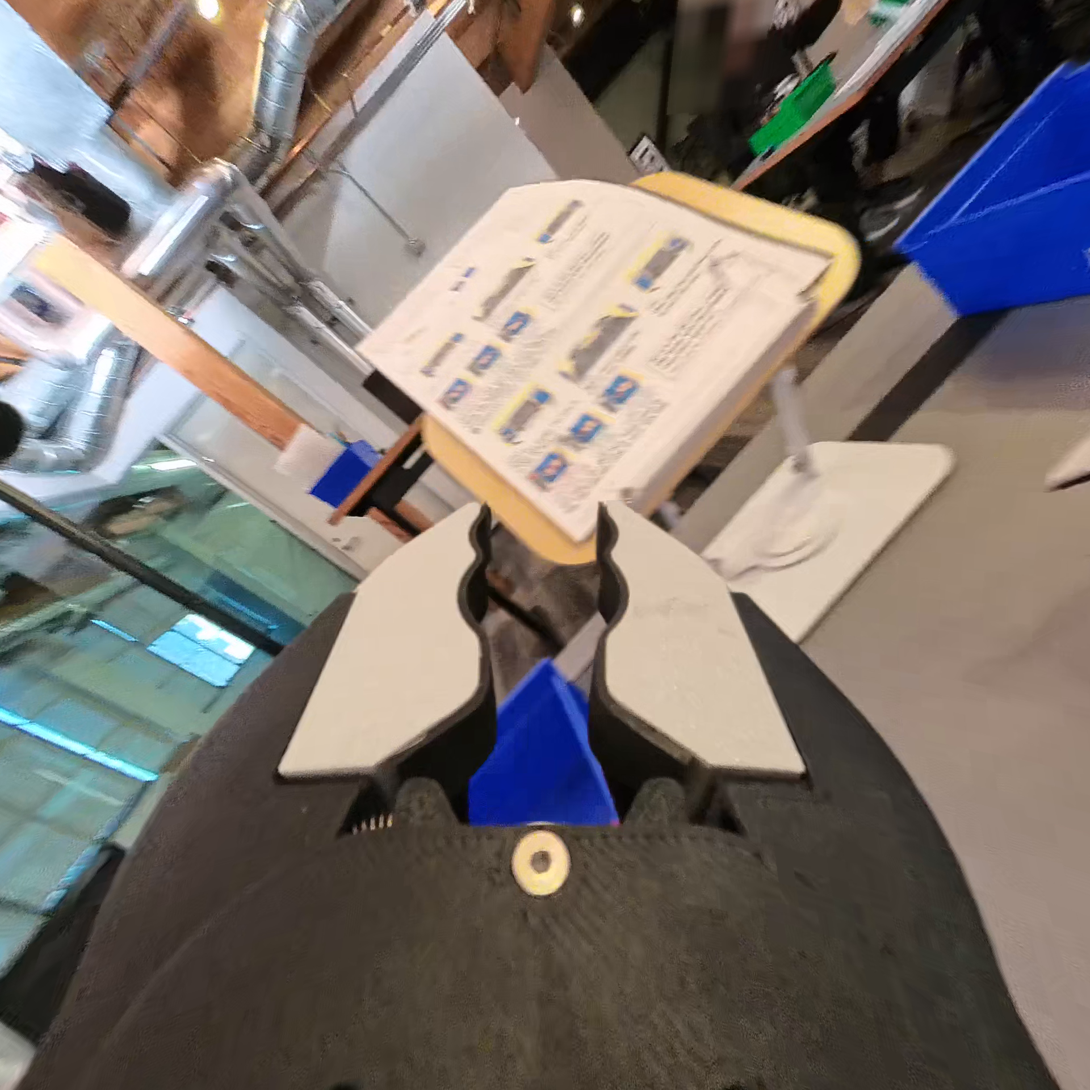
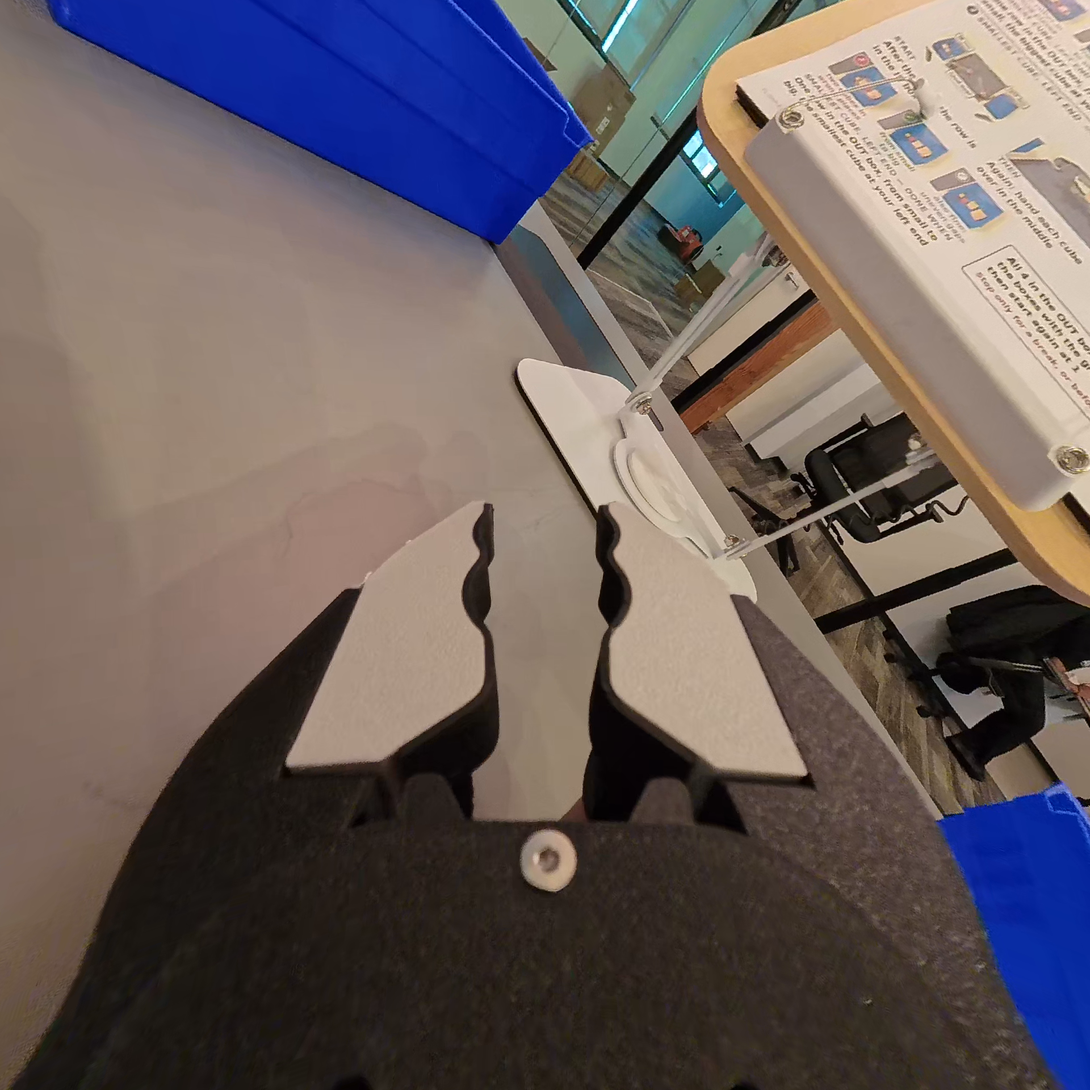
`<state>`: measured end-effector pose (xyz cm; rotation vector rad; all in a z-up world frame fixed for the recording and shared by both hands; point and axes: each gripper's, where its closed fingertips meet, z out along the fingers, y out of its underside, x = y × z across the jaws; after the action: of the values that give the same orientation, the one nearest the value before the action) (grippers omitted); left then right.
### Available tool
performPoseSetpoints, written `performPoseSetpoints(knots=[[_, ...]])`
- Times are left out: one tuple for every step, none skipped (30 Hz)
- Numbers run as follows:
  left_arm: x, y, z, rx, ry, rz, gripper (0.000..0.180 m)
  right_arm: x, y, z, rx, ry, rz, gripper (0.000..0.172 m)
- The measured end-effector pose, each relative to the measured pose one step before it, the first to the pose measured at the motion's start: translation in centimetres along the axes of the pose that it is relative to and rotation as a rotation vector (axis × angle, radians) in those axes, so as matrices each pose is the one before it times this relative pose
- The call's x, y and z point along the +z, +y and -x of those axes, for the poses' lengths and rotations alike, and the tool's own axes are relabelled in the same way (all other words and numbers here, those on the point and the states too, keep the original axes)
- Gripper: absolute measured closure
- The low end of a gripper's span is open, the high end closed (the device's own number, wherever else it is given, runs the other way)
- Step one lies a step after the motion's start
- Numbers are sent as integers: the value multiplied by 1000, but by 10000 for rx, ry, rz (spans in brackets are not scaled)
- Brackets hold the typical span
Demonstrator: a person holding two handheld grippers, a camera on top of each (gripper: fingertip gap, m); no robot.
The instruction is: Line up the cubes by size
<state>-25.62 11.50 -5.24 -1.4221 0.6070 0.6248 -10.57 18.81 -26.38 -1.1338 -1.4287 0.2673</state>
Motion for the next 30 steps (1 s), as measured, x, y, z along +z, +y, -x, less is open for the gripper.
performPoseSetpoints(knots=[[159, 327, 1549, 511, 4, 127, 149, 23, 8, 60, -39, -17, 17, 139], [220, 618, 1073, 439, 232, 227, 150, 13, 17, 52, -33, -17, 13, 139], [240, 1099, 907, 385, 246, 465, 153, 14, 4, 48, -25, -25, 10, 139], [292, 1461, 647, 430, 272, 604, 151, 12, 11, 44, -16, -24, 8, 139], [273, 1533, 502, 408, 204, 549, 146, -2, -11, 39, -15, -22, -6, 139], [225, 1359, 299, 235, 189, 363, 145, -5, -6, 50, -13, -29, -2, 139], [236, 1202, -246, -49, 468, 239, 147, 10, 4, 41, -11, -31, 1, 139], [271, 1088, -679, -201, 637, 159, 146, -7, -12, 31, -10, -15, -11, 139], [383, 1022, -767, -99, 566, 97, 146, -9, -8, 30, -11, -14, -8, 139], [632, 865, -651, 170, 481, 104, 146, 6, 12, 26, -2, -15, 7, 139], [748, 948, -726, 106, 500, 272, 146, 8, 6, 37, -19, -15, 8, 139], [778, 988, -966, 55, 664, 263, 144, 34, 15, 43, -28, -21, 17, 139], [818, 1003, -755, -5, 563, 264, 144, 32, 56, 44, -8, -21, 45, 139], [826, 847, -526, 0, 442, 233, 144, 3, -10, 43, -28, -9, -5, 139], [745, 741, -656, 74, 519, 250, 144, 11, 12, 31, -28, -10, 8, 139], [655, 743, -491, 102, 408, 275, 142, 17, 26, 32, -8, -15, 20, 139], [610, 769, -308, 34, 351, 285, 143, -14, -22, 12, -11, -6, -16, 139], [581, 723, -184, 38, 295, 221, 143, 12, 0, 30, -4, -19, -2, 139], [559, 571, -40, 71, 206, 117, 144, 15, 32, 14, 5, -15, 28, 139], [516, 438, 72, 17, 159, 37, 145, 14, 8, 45, -15, -25, 7, 139], [525, 388, 138, -17, 137, 16, 145, 20, 19, 39, -23, -18, 13, 139], [563, 423, 89, 33, 138, 64, 146, 27, 28, 61, -36, -18, 24, 139], [592, 343, 78, 94, 109, 49, 148, 9, 12, 79, -53, -22, 12, 139], [629, 282, 8, 77, 113, 40, 149, 23, 10, 73, -52, -22, 10, 139], [641, 314, -141, 41, 205, 115, 149, 16, 22, 71, -46, -17, 20, 139], [638, 317, -164, 48, 209, 160, 148, 30, 21, 56, -42, -18, 21, 139], [647, 265, -193, 28, 229, 128, 146, 16, 26, 37, -26, -8, 18, 139], [686, 176, -219, -1, 242, 29, 145, 22, 13, 32, -19, -4, 18, 139], [735, 206, -147, 9, 184, 15, 144, 5, 12, 18, -17, -7, 7, 139], [720, 343, -63, -7, 109, 88, 144, -11, -5, 22, -8, -6, -5, 139]])
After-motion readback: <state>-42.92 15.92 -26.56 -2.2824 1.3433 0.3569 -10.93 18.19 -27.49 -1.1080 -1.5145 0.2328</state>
